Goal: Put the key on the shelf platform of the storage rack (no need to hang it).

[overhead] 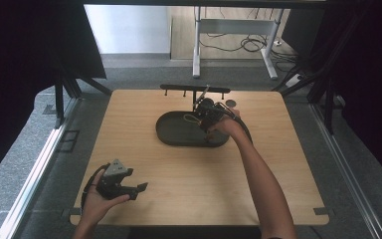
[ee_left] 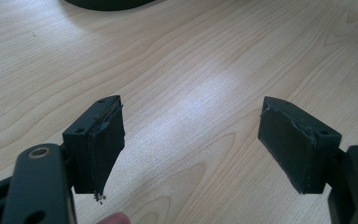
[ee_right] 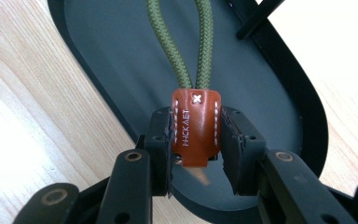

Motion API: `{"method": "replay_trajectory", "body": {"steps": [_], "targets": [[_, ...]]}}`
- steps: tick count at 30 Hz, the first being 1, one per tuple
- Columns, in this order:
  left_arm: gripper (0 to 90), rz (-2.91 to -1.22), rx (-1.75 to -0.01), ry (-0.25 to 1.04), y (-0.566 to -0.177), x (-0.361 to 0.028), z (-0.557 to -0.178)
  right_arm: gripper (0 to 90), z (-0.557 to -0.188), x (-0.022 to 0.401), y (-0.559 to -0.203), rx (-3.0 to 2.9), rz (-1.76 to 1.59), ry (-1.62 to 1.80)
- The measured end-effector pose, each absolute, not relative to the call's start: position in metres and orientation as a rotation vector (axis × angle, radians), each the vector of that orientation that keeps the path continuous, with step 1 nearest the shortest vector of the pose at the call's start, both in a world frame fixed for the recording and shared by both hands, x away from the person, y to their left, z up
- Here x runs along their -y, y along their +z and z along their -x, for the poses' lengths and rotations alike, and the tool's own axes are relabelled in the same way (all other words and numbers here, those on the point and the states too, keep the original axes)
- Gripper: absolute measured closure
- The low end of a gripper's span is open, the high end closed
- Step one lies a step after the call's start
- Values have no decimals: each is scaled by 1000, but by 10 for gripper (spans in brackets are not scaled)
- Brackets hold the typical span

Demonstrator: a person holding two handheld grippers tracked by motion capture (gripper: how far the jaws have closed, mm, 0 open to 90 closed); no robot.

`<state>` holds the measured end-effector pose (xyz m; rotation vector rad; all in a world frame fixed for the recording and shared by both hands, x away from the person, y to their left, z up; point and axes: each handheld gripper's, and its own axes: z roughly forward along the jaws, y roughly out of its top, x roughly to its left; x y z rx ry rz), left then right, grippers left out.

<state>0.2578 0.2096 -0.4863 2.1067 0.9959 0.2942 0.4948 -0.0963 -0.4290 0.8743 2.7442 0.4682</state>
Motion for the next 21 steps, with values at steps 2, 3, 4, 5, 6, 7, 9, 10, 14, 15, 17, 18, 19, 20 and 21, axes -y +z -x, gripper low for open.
{"method": "replay_trajectory", "body": {"steps": [2,3,4,5,6,7,9,10,14,15,17,18,19,20,21], "targets": [[230,-2107,-996,294,-486,-209,-258,662,-495,96,-431,-2747,-871,468],[230,-2108,-995,293,-486,-209,-258,663,-494,95,-432,-2744,-871,465],[230,-2108,-996,293,-486,-209,-258,662,-494,95,-433,-2748,-870,466],[230,-2108,-996,293,-487,-209,-258,661,-494,95,-433,-2746,-873,463],[230,-2110,-994,293,-487,-209,-258,661,-494,94,-434,-2746,-872,467],[230,-2108,-997,293,-487,-208,-258,660,-494,94,-435,-2747,-870,460],[230,-2109,-996,292,-487,-208,-258,660,-494,93,-437,-2749,-870,452],[230,-2109,-995,292,-487,-208,-258,660,-494,93,-438,-2751,-871,451],[230,-2104,-996,292,-487,-209,-258,659,-494,92,-443,-2756,-879,441],[230,-2109,-994,293,-486,-209,-258,659,-494,91,-444,-2759,-876,435],[230,-2108,-994,292,-487,-209,-258,656,-494,90,-447,-2768,-874,427],[230,-2105,-996,292,-487,-209,-258,652,-494,90,-448,-2768,-872,425],[230,-2107,-995,292,-487,-208,-258,635,-494,90,-449,-2768,-871,424],[230,-2108,-995,292,-487,-208,-258,602,-494,89,-449,-2770,-869,424],[230,-2108,-994,291,-487,-208,-258,571,-494,89,-450,-2773,-868,424]]}}
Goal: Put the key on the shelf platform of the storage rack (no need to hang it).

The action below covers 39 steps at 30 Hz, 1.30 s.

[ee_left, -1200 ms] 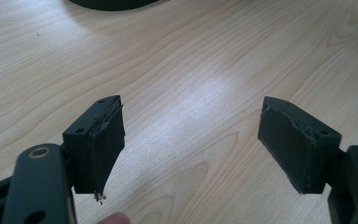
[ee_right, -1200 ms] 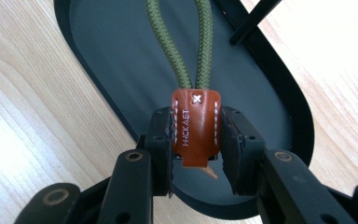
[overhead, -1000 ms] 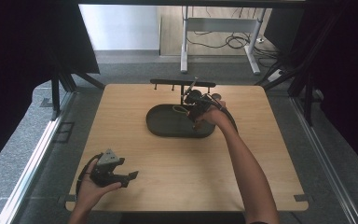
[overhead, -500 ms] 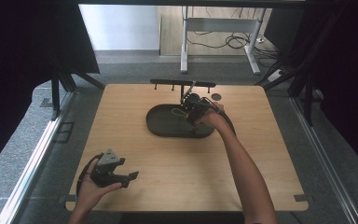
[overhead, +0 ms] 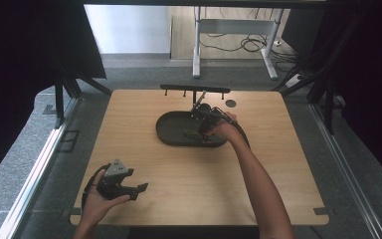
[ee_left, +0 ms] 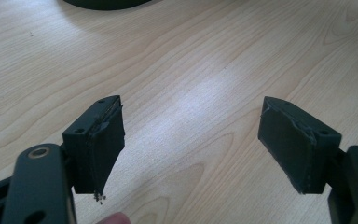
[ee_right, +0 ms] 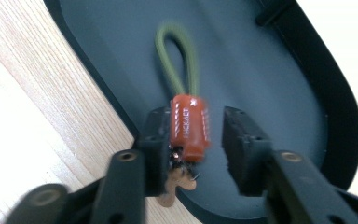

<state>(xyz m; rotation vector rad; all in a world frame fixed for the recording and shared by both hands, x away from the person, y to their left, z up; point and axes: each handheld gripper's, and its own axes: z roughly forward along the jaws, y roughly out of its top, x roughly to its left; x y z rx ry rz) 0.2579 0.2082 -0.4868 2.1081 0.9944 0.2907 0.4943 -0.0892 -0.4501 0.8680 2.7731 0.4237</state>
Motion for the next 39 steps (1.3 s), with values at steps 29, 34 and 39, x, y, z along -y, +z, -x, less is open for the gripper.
{"method": "replay_trajectory", "body": {"steps": [29,34,39], "targets": [[229,-2137,-983,303,-487,-201,-258,488,-447,114,-424,-2725,-841,613],[229,-2137,-983,306,-487,-200,-258,484,-433,128,-422,-2695,-855,677],[229,-2141,-988,308,-488,-200,-258,479,-417,143,-422,-2666,-873,727]]}}
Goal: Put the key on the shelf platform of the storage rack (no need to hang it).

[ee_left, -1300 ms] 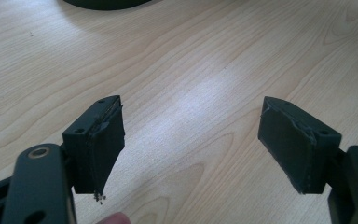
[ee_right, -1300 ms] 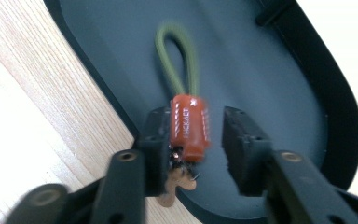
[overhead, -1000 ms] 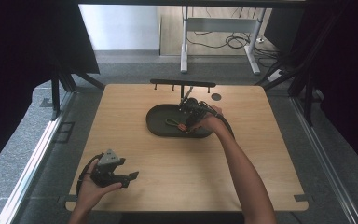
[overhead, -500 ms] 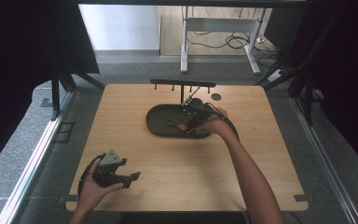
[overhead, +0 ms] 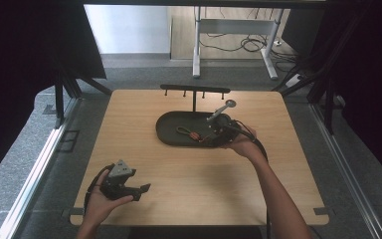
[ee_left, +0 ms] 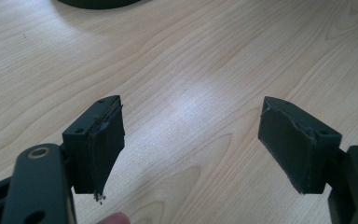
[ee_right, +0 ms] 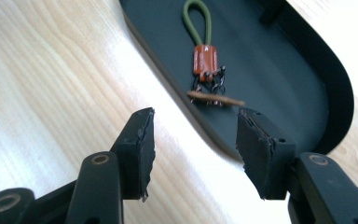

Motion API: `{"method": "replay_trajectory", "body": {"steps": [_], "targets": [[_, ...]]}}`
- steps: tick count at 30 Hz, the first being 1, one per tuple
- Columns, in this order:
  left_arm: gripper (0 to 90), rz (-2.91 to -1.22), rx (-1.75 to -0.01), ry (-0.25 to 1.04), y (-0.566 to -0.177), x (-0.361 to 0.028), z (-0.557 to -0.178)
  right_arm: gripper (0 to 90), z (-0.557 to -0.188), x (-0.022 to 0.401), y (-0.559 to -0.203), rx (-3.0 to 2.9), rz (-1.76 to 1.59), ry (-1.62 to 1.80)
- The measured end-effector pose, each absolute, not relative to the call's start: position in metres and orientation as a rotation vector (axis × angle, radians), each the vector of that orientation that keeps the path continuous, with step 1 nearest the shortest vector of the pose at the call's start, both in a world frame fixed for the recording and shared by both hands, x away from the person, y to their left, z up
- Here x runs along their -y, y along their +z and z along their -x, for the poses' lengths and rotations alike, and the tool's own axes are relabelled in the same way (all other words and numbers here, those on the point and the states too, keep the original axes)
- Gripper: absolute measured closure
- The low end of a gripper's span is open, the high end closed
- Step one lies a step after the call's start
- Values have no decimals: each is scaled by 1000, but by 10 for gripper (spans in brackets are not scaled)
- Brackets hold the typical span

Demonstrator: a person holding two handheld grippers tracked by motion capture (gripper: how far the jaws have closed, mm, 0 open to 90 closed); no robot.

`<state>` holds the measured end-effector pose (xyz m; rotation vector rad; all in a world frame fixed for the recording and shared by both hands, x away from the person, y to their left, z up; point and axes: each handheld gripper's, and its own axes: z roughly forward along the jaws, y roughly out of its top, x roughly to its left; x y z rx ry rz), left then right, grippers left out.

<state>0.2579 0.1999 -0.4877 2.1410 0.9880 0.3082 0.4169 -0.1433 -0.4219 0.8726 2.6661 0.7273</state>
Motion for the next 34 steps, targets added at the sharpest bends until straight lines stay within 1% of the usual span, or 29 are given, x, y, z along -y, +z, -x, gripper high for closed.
{"method": "replay_trajectory", "body": {"steps": [12,23,28,34], "targets": [[229,-2147,-993,324,-487,-198,-257,479,-377,185,-428,-2625,-891,840],[230,-2158,-999,328,-488,-198,-258,474,-338,220,-456,-2607,-944,920],[229,-2161,-1000,327,-489,-196,-258,473,-329,229,-469,-2589,-975,944],[229,-2158,-1017,325,-490,-196,-259,443,-330,236,-473,-2566,-1003,966]]}}
